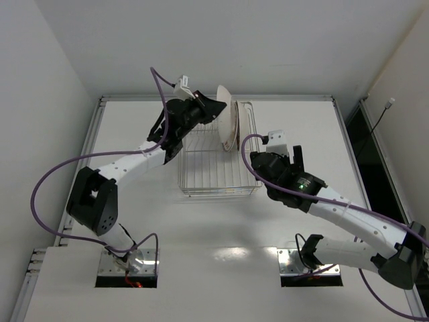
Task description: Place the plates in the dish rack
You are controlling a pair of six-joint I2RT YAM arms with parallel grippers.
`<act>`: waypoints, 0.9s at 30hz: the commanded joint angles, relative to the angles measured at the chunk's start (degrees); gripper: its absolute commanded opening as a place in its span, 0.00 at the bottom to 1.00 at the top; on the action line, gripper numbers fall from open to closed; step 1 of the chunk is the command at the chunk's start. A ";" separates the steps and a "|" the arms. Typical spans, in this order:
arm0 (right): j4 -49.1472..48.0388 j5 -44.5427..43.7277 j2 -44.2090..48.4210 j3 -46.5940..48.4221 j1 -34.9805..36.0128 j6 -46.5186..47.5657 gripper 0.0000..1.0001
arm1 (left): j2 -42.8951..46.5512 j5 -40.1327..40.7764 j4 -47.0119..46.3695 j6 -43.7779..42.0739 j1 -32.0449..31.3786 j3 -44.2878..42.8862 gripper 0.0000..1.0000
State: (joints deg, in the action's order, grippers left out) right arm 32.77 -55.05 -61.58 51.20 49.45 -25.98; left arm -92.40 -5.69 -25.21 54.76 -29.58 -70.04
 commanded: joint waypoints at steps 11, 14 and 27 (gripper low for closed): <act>-0.52 0.20 -0.03 -0.14 -0.23 -1.27 1.00 | 4.16 8.24 -12.14 -2.20 -3.29 2.80 0.00; -0.52 0.20 -0.55 -0.14 -0.23 -1.27 1.00 | 4.16 8.24 -11.62 -2.73 -3.29 2.80 0.00; 0.01 0.20 -0.56 0.39 -0.23 -1.27 1.00 | -1.46 8.86 -10.56 -3.35 -3.82 0.53 0.00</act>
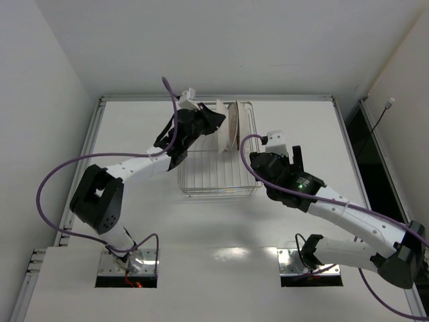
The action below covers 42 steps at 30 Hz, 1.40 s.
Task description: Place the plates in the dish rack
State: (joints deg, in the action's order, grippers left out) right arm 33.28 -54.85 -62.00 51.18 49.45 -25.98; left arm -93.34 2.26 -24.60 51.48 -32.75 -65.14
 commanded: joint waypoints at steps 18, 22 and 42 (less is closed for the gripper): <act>-0.49 0.01 0.48 -0.11 -0.23 -1.27 1.00 | -6.32 -1.46 -6.43 -1.74 -0.65 -10.87 0.99; -0.49 0.01 0.47 -0.11 -0.23 -1.27 1.00 | -6.94 -2.78 -4.84 -2.27 -0.65 -12.20 1.00; -0.49 0.01 -0.05 0.41 -0.23 -1.27 1.00 | -4.39 -5.88 4.28 -4.55 -0.65 -17.12 1.00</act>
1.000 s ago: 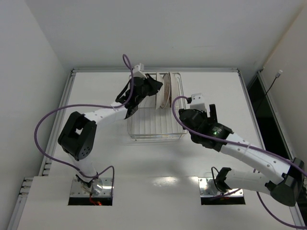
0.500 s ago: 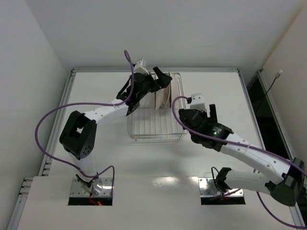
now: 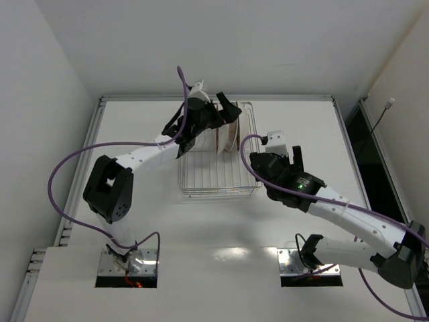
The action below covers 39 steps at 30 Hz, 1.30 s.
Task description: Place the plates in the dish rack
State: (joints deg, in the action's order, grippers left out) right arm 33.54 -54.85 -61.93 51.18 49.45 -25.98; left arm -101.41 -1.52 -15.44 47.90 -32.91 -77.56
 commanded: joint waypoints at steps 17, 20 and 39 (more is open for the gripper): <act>-0.76 0.01 -1.78 2.00 -0.23 -1.27 1.00 | 3.23 -3.49 3.74 -5.71 1.09 -2.95 1.00; -0.76 0.01 -2.40 3.31 -0.23 -1.27 1.00 | 3.23 -3.49 5.67 -7.82 1.09 -3.47 1.00; 1.62 -1.56 -7.60 10.87 -0.23 -4.87 1.00 | 8.50 -2.80 15.09 -16.60 5.40 -4.01 1.00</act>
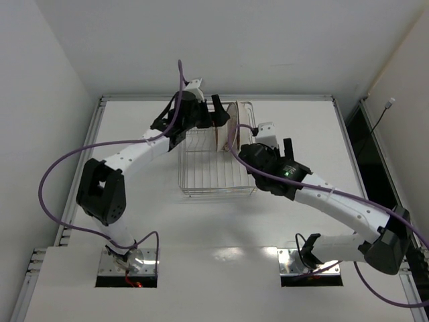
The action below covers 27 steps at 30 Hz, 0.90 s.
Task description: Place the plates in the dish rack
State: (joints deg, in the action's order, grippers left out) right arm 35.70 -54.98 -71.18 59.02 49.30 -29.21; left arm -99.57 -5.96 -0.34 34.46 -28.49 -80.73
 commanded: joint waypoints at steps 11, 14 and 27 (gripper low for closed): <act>5.58 1.00 5.61 7.85 -6.22 -5.32 1.00 | 12.81 13.06 19.66 -8.18 2.21 -10.59 1.00; 9.28 4.96 3.77 11.19 -8.25 -4.81 1.00 | 16.14 20.70 24.41 -11.60 2.21 -10.59 1.00; 10.08 16.67 9.29 16.03 -8.87 1.88 1.00 | 33.82 33.99 20.55 -19.16 2.21 11.29 1.00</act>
State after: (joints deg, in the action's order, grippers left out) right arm 45.50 -40.07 -64.99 72.18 40.56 -28.58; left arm -67.99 26.57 23.42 18.24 -26.63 -70.87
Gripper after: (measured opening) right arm 1.001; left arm 1.000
